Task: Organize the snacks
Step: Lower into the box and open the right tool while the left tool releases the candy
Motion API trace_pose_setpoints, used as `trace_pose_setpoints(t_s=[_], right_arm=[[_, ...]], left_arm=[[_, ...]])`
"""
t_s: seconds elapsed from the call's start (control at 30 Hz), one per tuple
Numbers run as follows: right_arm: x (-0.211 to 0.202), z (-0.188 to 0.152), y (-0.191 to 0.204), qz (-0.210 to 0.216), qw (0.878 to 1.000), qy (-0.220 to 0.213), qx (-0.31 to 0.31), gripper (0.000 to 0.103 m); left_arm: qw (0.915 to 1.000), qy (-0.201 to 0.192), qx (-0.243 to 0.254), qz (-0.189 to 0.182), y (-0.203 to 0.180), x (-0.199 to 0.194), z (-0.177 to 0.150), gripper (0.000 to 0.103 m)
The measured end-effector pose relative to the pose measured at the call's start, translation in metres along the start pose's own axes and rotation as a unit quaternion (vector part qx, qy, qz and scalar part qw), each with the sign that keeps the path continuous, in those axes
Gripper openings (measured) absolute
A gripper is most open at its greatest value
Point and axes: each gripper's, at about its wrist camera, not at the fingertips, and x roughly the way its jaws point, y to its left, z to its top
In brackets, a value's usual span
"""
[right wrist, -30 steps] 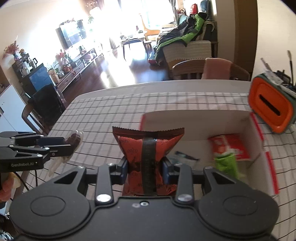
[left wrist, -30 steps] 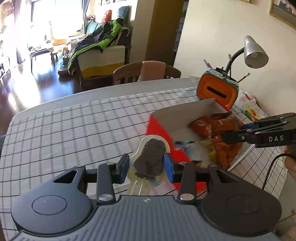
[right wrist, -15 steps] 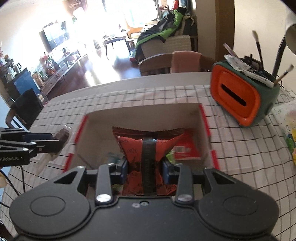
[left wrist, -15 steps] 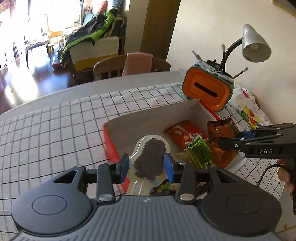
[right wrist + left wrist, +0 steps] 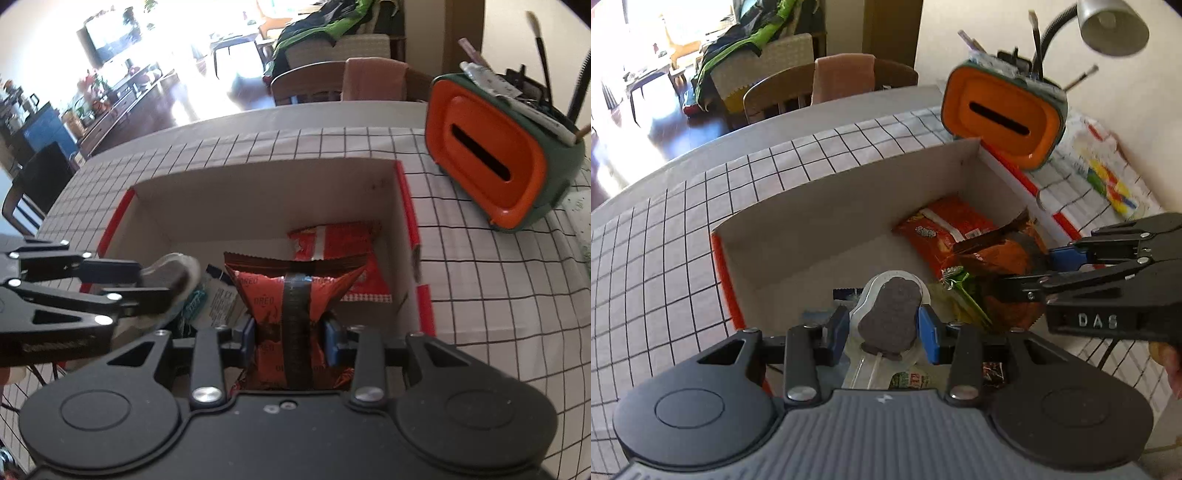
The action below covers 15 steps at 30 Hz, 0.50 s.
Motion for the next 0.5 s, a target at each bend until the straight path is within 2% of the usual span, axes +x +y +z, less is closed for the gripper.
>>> trace_pose_setpoints(t_s=[0.23,0.4,0.47,0.5], right_arm=[[0.004,-0.001,0.008,-0.005,1.000,0.007,-0.018,0.036],[0.004,0.000,0.006,-0.002,1.000,0.010,-0.019,0.037],[0.004,0.000,0.005,0.000,1.000,0.010,-0.017,0.037],[0.004,0.000,0.005,0.001,1.000,0.010,-0.016,0.037]], left_arm=[[0.9985,0.045,0.027,0.015,-0.011,0.018,0.007,0.040],[0.9979,0.055,0.027,0.021,-0.011,0.021,0.008,0.041],[0.9980,0.049,0.029,0.028,-0.010,0.019,0.009,0.043],[0.9981,0.044,0.030,0.032,-0.010,0.018,0.009,0.050]])
